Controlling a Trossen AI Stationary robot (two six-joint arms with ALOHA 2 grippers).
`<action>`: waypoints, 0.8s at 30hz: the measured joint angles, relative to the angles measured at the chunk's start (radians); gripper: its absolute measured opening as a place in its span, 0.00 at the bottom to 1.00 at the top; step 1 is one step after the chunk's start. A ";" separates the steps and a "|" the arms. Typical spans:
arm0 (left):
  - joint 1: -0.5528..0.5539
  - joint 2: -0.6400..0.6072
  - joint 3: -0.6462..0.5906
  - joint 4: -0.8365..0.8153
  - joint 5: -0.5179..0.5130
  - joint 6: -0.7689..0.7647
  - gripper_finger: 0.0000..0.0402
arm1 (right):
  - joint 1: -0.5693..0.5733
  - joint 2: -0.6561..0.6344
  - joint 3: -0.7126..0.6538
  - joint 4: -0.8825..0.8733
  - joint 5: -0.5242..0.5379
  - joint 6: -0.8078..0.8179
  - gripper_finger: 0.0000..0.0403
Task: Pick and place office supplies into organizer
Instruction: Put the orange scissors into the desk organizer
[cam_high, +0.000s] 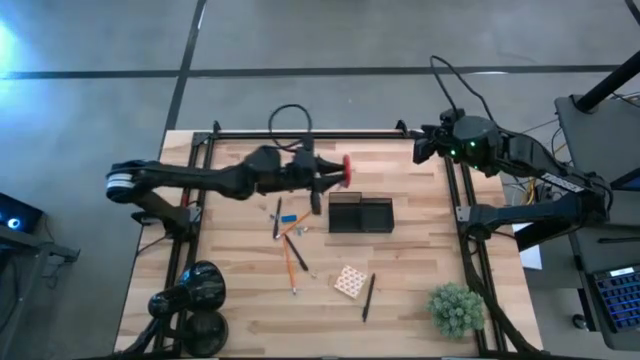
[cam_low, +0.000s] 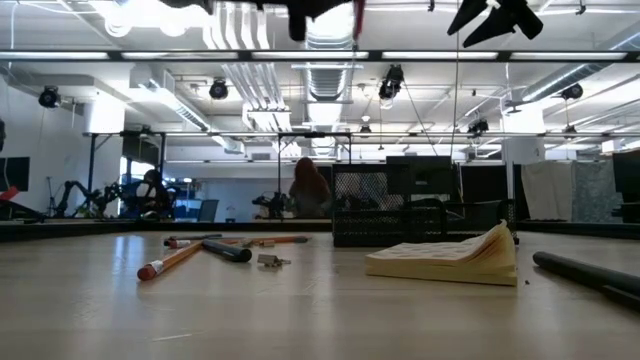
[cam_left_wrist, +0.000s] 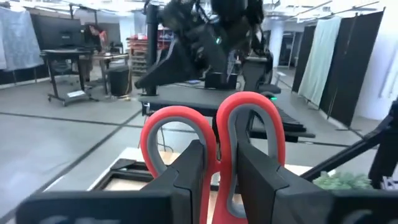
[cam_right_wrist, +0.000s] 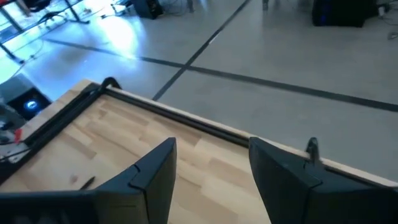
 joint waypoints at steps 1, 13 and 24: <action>0.002 0.027 0.000 0.016 0.000 -0.009 0.15 | 0.003 0.000 0.002 0.002 -0.005 0.000 0.48; -0.018 0.239 0.006 0.073 -0.367 -0.178 0.14 | 0.010 -0.003 0.021 -0.002 0.001 0.040 0.48; -0.123 0.250 0.001 0.029 -0.598 -0.273 0.14 | 0.010 0.000 0.015 -0.058 0.001 0.076 0.48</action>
